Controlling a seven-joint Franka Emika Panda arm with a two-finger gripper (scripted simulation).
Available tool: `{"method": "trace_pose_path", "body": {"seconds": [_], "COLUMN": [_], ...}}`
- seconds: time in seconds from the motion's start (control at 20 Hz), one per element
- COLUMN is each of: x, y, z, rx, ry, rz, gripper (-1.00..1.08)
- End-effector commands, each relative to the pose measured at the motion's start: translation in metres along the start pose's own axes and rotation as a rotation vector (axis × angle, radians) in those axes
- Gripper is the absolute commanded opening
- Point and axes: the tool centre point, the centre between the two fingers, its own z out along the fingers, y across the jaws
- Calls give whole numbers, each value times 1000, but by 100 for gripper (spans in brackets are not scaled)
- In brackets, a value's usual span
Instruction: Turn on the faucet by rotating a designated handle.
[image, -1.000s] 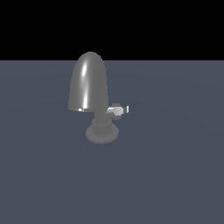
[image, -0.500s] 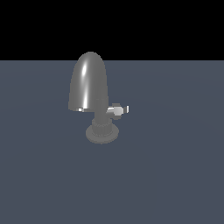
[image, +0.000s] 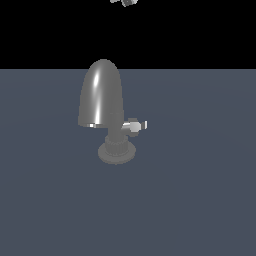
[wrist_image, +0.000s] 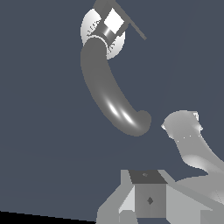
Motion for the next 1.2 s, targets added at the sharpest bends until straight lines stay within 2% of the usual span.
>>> {"method": "trace_pose_path", "body": {"seconds": [0.0,0.55,1.15], "x": [16,90,159], "y": [-3,-9,0], "z": [2,22,67], "rx": [25,145,279], "ry": [-59,-339,-642], "rz": [53,300,571], "gripper": [-100,-100,-100]}}
